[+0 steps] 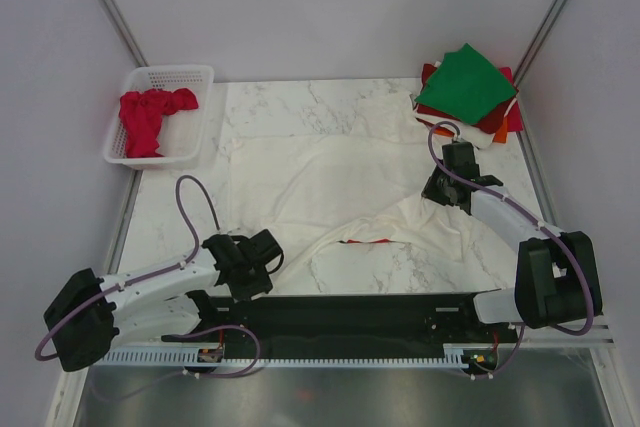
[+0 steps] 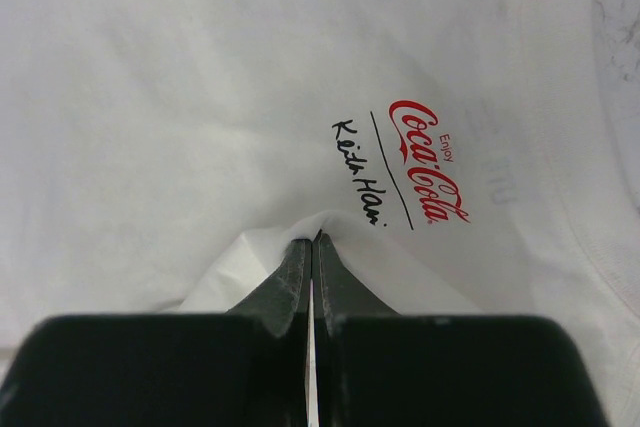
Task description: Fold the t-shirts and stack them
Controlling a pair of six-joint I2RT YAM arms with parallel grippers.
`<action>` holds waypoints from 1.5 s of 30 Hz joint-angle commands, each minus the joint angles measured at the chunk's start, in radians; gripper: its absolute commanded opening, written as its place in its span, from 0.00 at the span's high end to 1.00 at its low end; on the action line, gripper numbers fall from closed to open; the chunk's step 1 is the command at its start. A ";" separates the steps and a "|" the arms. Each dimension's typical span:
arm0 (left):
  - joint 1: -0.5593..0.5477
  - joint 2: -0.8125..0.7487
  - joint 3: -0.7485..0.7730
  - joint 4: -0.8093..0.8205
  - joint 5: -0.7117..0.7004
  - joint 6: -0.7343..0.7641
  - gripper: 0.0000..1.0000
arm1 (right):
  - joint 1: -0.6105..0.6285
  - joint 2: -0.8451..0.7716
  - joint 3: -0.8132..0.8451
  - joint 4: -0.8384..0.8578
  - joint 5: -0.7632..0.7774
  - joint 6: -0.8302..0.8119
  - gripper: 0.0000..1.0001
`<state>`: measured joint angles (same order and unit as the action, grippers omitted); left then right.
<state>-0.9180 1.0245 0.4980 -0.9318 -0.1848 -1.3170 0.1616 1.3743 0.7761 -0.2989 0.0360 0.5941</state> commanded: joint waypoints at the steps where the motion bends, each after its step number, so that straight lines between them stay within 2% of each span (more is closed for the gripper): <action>1: -0.005 0.014 -0.012 0.011 -0.068 -0.068 0.45 | 0.003 0.006 0.014 0.037 -0.018 -0.014 1.00; 7: -0.010 0.034 -0.021 0.039 -0.123 -0.067 0.44 | 0.003 0.006 0.012 0.038 -0.019 -0.016 1.00; 10: -0.010 0.029 -0.013 0.044 -0.168 -0.067 0.59 | 0.006 0.012 0.012 0.038 -0.016 -0.019 1.00; 11: -0.012 0.028 -0.010 0.044 -0.174 -0.067 0.71 | 0.009 0.012 0.012 0.035 -0.018 -0.019 1.00; 14: -0.012 0.023 0.013 0.045 -0.186 -0.056 0.84 | 0.016 0.009 0.017 0.032 -0.018 -0.020 1.00; 19: -0.012 -0.033 0.063 0.045 -0.186 -0.056 0.84 | 0.061 -0.011 0.025 0.017 -0.022 -0.023 1.00; 23: -0.010 -0.122 0.094 0.045 -0.186 -0.056 0.84 | 0.104 -0.069 0.035 -0.064 -0.033 -0.022 1.00; 30: -0.010 -0.274 0.142 0.045 -0.186 -0.056 0.84 | 0.179 -0.372 0.020 -0.305 -0.033 -0.025 1.00; 34: -0.010 -0.363 0.155 0.045 -0.186 -0.056 0.84 | 0.207 -0.562 0.012 -0.494 -0.116 -0.004 1.00; 35: -0.010 -0.377 0.177 0.044 -0.186 -0.032 0.97 | 0.208 -0.625 0.011 -0.522 -0.133 0.004 1.00; 36: -0.010 -0.398 0.191 -0.325 -0.065 0.002 0.96 | 0.208 -0.650 0.012 -0.549 -0.159 0.012 1.00; 40: -0.010 -0.415 0.303 -0.519 -0.177 -0.028 0.93 | 0.207 -0.748 0.035 -0.710 -0.228 0.004 1.00; 45: -0.009 -0.423 0.407 -0.607 -0.223 0.033 0.92 | 0.207 -0.843 0.158 -0.835 -0.105 -0.013 1.00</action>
<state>-0.9253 0.6071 0.8429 -1.2823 -0.3363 -1.3258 0.3676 0.5732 0.8326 -1.0252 -0.1265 0.5892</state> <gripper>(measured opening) 0.153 0.009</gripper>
